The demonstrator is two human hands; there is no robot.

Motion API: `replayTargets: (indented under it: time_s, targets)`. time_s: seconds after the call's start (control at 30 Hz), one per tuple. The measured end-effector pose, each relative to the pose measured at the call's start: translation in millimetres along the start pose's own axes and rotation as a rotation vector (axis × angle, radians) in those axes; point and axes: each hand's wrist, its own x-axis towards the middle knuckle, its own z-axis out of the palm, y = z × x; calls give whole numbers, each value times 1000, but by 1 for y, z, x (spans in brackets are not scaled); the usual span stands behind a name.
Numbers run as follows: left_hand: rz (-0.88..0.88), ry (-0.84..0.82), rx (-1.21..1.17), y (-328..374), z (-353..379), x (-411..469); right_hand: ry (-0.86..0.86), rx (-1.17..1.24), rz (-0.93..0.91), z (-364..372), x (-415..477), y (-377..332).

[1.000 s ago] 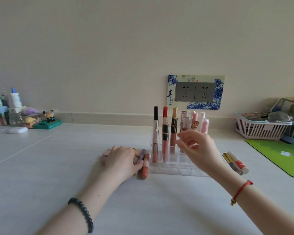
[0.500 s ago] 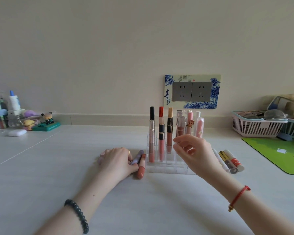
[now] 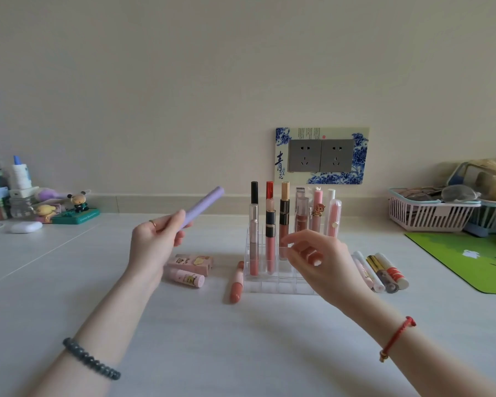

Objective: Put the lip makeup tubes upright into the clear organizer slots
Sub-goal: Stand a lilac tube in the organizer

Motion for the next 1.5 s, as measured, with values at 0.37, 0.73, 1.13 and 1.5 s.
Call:
replayTargets:
  time_s: [0.37,0.73,1.13,1.5]
  targets:
    - [-220,-534,-248,-1,50,-52,52,410,4,-2,2,-19]
    - [3,-286,-47,-10,49,-43,215,388,30,-19,20,-16]
    - [-49,-158,116,-18,36,-33,221,-29,51,5,33,7]
    - [-42,-160,146,-17,36,-34,172,-119,97,16,30,20]
